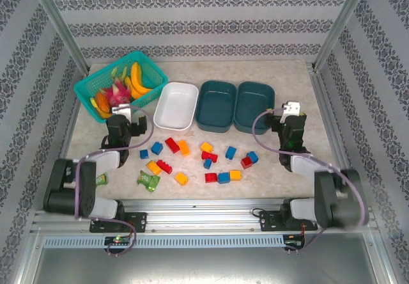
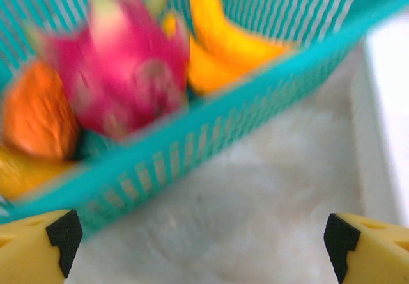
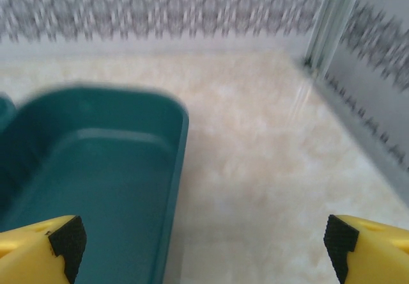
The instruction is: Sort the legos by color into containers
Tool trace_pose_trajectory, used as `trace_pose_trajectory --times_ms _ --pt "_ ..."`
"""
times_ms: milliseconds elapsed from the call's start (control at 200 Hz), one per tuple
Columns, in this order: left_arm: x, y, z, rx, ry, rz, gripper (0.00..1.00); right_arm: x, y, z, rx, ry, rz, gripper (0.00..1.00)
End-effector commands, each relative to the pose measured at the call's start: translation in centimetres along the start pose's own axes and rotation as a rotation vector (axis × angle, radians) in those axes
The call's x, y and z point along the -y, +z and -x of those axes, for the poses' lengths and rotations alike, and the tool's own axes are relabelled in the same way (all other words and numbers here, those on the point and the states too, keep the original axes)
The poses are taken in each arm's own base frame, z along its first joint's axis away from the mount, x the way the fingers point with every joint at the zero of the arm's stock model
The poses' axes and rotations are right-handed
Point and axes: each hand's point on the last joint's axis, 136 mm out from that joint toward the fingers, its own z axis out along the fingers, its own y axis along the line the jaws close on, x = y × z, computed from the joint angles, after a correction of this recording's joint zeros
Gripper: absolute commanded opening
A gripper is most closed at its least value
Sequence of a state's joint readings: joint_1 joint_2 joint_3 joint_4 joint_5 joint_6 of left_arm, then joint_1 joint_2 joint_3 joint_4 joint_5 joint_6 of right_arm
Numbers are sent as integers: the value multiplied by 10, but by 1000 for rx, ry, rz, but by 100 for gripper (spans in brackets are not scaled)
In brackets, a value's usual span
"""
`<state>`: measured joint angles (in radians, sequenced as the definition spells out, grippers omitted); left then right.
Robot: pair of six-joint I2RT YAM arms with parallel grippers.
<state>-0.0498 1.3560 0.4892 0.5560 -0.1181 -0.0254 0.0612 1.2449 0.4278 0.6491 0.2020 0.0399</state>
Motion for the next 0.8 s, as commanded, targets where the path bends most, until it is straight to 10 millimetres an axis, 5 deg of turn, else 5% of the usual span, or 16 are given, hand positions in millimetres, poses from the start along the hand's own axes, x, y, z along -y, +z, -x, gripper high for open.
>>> trace_pose_trajectory --times_ms 0,160,245,370,550,709,794 --pt "-3 -30 56 89 15 62 100 3 -22 71 102 -26 -73 98" --pt "22 -83 132 241 55 44 100 1 -72 184 131 193 -82 98" --pt "22 -107 157 231 -130 38 100 -19 -88 189 -74 402 60 98" --pt "14 -119 128 -62 -466 48 100 -57 -89 150 -279 565 265 98" --pt "70 -126 97 -332 -530 -235 100 -39 -139 63 -652 498 -105 78" --pt "119 -157 61 -494 -439 -437 100 -76 -175 -28 -936 675 -100 79" --pt "139 -176 44 -563 -409 -542 100 -88 -178 -62 -1012 768 -111 83"
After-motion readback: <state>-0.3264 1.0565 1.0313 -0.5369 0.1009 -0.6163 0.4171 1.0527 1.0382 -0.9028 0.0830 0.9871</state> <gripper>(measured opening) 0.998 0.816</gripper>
